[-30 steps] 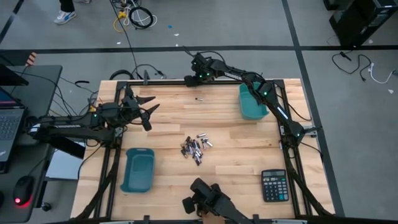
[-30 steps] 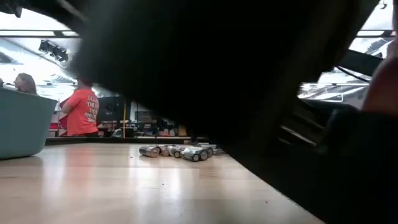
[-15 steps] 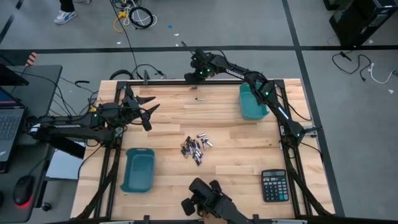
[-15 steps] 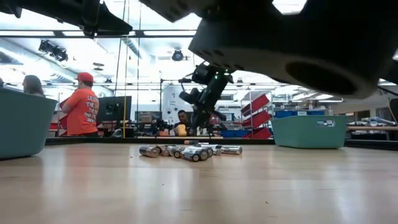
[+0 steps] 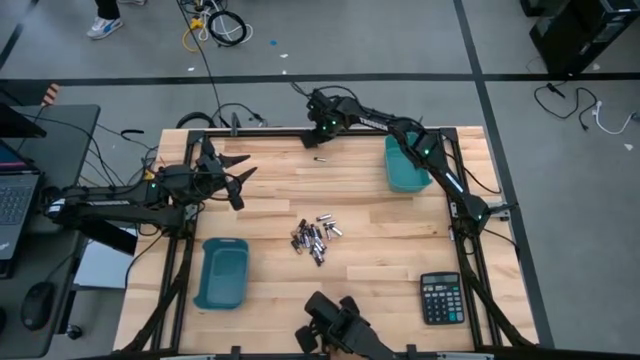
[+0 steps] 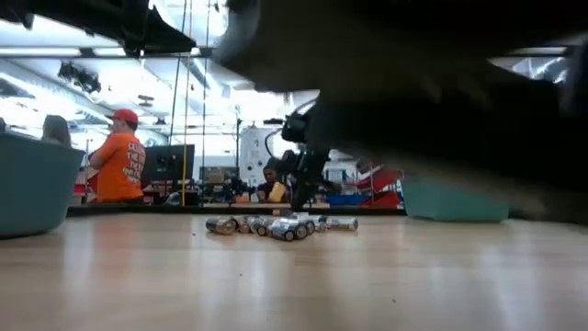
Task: Sort batteries
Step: Put the black battery into the green bin
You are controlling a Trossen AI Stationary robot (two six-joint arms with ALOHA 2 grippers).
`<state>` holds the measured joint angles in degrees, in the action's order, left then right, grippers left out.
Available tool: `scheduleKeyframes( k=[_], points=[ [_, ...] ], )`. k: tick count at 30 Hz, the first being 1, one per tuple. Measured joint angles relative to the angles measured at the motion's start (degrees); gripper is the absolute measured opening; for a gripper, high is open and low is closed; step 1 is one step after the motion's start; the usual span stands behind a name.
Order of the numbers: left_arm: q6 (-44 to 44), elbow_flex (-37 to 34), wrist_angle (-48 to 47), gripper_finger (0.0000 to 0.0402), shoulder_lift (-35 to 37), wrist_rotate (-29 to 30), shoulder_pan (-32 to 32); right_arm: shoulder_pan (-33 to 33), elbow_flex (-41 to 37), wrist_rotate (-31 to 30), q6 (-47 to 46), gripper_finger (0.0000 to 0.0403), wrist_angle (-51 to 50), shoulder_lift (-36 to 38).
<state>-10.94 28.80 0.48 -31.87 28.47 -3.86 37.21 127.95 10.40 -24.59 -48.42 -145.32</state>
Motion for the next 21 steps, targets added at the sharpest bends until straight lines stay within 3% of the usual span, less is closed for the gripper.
scheduleKeyframes(
  k=[5,10,13,21],
  points=[
    [0.6,0.0,-0.2,0.017,0.0,0.0,0.0,0.1,4.3,4.4,5.3,0.0,-3.6,0.6],
    [1.5,0.0,-0.2,0.017,-0.5,-1.3,0.0,-0.3,6.7,-2.0,8.1,0.0,-3.1,1.3],
    [2.0,0.0,0.0,0.017,-1.4,-2.7,0.0,-1.1,6.8,-2.4,9.6,0.0,-3.0,0.6],
    [2.1,0.0,0.2,0.017,-4.2,-2.9,0.0,-2.4,6.7,3.0,9.7,0.0,-5.6,-1.3]
  ],
)
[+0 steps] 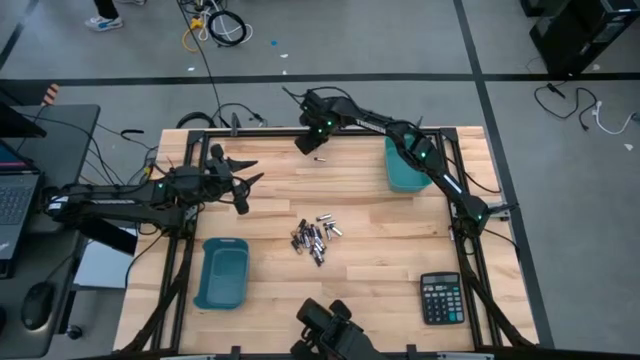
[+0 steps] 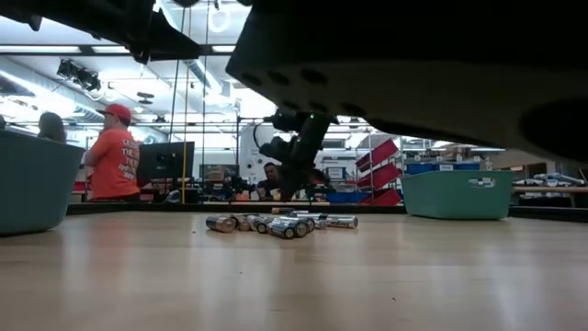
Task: Sort batteries
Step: Put the black battery into the green bin
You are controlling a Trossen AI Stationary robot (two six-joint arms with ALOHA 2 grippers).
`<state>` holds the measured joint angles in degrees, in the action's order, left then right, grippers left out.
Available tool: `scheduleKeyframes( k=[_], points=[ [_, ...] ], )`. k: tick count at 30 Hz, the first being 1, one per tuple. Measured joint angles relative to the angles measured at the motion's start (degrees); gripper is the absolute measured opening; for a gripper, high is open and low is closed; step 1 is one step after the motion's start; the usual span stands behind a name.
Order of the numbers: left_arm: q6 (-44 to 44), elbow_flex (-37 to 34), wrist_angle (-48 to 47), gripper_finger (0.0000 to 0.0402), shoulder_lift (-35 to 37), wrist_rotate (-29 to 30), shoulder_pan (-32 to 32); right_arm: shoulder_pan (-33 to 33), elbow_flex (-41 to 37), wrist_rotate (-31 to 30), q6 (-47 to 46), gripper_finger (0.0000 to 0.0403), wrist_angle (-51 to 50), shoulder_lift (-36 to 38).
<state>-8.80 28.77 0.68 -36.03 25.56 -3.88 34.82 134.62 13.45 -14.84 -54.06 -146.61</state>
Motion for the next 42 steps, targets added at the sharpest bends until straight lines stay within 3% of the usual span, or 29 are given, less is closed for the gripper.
scheduleKeyframes(
  k=[3,6,14,17,22,23,27,34,39,42],
  points=[
    [0.0,0.0,0.2,0.017,-0.3,0.0,0.0,0.2,0.1,-0.5,0.8,0.0,-0.6,0.0],
    [0.0,0.0,0.2,0.017,-0.3,0.0,0.0,0.5,0.2,-4.7,-2.8,0.0,1.2,-0.1],
    [-1.3,0.0,0.3,0.017,-0.3,-0.2,0.0,3.0,0.4,-0.3,-8.0,0.0,1.5,-3.4],
    [-1.4,0.0,0.3,0.017,-0.3,-0.2,0.0,3.7,0.4,4.1,-5.6,0.0,1.6,-3.8],
    [-2.8,0.0,0.3,0.017,-0.3,-0.2,0.0,5.6,0.3,17.1,-0.3,0.0,0.3,-2.2],
    [-3.0,0.0,0.4,0.017,-0.3,-0.2,0.0,5.6,0.3,16.8,-0.2,0.0,0.4,-1.4],
    [-3.2,0.0,1.8,0.017,-0.3,-0.2,0.0,5.1,0.5,5.4,-1.9,0.0,1.3,-0.7],
    [-3.0,0.0,1.1,0.017,-0.3,-0.2,0.0,2.4,0.3,2.3,0.6,0.0,0.1,-1.1],
    [-0.8,0.4,-4.5,0.0169,-1.2,-0.2,-0.1,1.7,0.3,-2.5,5.4,0.0,-2.8,6.6],
    [3.9,2.2,-9.3,0.016,-4.2,-1.7,-0.8,-0.5,0.4,-8.9,8.6,0.0,-6.8,12.6]
  ],
)
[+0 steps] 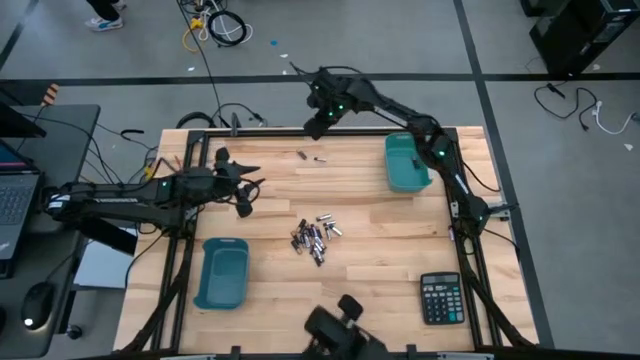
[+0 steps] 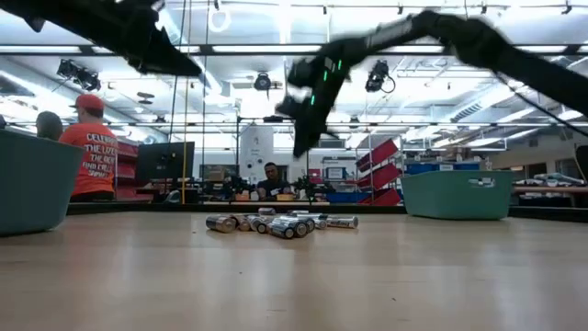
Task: Sort batteries
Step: Put the black battery into the green bin
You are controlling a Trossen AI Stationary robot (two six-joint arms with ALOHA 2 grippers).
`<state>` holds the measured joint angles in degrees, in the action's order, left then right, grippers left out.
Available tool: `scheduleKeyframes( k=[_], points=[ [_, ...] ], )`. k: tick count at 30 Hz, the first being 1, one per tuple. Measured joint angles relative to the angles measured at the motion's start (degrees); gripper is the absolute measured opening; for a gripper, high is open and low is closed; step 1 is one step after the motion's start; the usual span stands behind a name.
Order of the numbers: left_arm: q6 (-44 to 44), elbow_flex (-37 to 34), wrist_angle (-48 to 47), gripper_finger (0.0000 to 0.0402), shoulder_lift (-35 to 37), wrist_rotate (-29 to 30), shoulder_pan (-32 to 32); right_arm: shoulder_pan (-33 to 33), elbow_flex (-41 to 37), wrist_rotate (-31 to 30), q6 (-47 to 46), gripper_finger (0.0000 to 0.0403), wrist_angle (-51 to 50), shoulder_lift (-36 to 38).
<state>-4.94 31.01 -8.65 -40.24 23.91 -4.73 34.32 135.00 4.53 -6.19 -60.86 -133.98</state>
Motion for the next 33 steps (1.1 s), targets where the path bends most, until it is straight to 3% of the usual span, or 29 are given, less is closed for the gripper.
scheduleKeyframes(
  k=[4,11,20,23,28,33],
  points=[
    [0.9,3.7,-6.3,0.0133,-6.9,-6.8,-1.7,-3.8,0.0,-6.8,4.5,0.0,-4.4,7.8],
    [-9.3,17.0,-17.1,0.0079,-23.9,-14.2,-10.0,-8.8,0.0,-7.5,7.7,0.0,-7.3,19.5],
    [-27.8,27.2,-22.1,0.0029,-43.4,-31.5,-25.1,-12.9,0.0,-7.9,7.8,0.0,-7.8,23.4],
    [-26.9,27.8,-16.5,0.0029,-47.4,-30.3,-27.1,-13.8,-1.3,-7.9,9.2,0.0,-7.5,23.6],
    [-13.0,27.6,-8.1,0.0036,-51.6,-19.2,-28.9,-13.7,-3.5,-7.9,9.8,0.0,-7.9,23.5],
    [-11.4,27.6,-6.8,0.0049,-52.8,-19.5,-29.6,-12.4,-4.3,-7.9,9.9,0.0,-8.3,23.5]
  ],
)
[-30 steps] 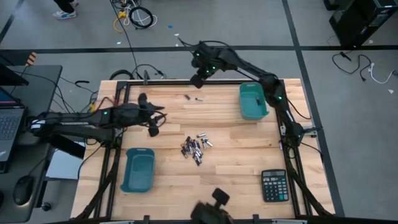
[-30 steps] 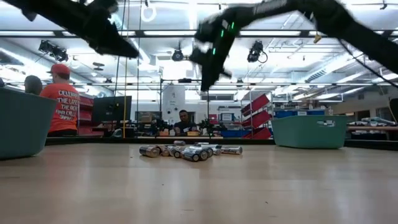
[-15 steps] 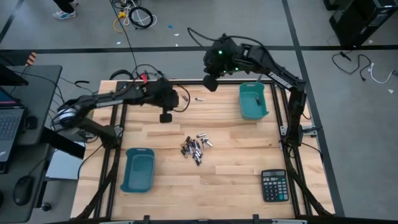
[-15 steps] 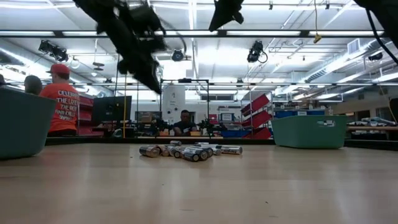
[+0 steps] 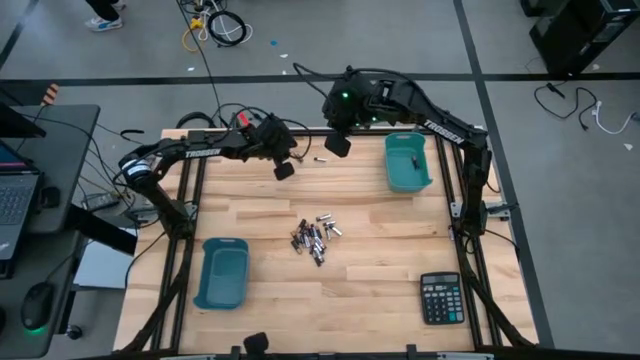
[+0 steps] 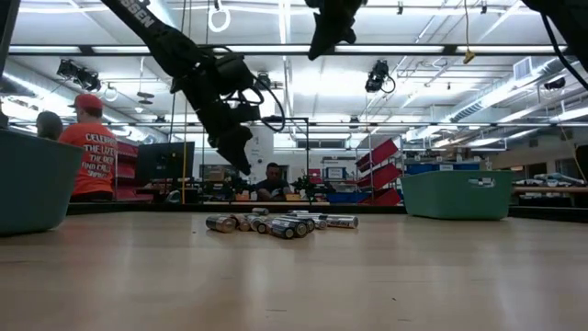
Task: Sort batteries
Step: Put the black battery into the green bin
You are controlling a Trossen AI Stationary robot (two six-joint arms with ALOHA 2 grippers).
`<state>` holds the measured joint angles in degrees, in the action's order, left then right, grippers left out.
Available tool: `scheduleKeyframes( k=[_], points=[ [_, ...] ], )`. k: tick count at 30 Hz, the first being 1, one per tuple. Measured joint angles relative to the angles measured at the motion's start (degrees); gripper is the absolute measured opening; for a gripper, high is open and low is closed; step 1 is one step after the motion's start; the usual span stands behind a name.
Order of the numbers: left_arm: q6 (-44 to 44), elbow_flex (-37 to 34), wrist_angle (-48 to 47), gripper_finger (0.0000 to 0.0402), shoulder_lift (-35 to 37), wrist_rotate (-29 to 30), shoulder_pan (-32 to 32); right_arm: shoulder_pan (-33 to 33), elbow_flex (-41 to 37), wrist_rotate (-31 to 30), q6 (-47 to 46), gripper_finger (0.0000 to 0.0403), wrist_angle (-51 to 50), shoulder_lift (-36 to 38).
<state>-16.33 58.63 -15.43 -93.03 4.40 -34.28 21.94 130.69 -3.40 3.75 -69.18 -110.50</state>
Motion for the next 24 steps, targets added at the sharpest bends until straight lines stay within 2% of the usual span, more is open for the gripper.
scheduleKeyframes(
  k=[3,5,8,10,13,15,18,24],
  points=[
    [1.7,0.0,-2.7,0.0058,0.4,-0.7,0.0,1.2,-1.3,-1.7,-2.0,0.0,4.2,0.2],
    [3.8,0.0,-7.2,0.0059,1.7,-3.6,0.2,2.3,-4.8,-4.3,-3.3,0.0,9.3,0.3],
    [8.8,0.0,-11.8,0.0059,5.5,-7.8,0.9,5.5,-13.0,-4.3,-5.3,0.0,17.4,0.0],
    [10.6,-0.6,-12.8,0.0056,9.8,-8.3,1.5,8.2,-19.6,-1.5,-8.3,0.0,25.3,0.0],
    [11.4,-2.0,-11.4,0.0052,17.7,-8.0,2.3,11.8,-29.8,5.7,-15.4,0.0,39.5,-0.7],
    [11.7,-2.9,-11.2,0.0051,23.5,-7.9,2.5,13.4,-33.9,10.6,-19.3,0.0,46.0,-2.5],
    [11.9,-3.9,-9.6,0.0051,31.8,-6.6,2.5,13.8,-35.0,12.8,-22.5,0.0,48.9,-6.8],
    [12.1,-5.6,-6.5,0.0051,42.9,-5.8,2.7,11.9,-28.2,14.3,-23.3,0.0,46.1,-15.9]
  ],
)
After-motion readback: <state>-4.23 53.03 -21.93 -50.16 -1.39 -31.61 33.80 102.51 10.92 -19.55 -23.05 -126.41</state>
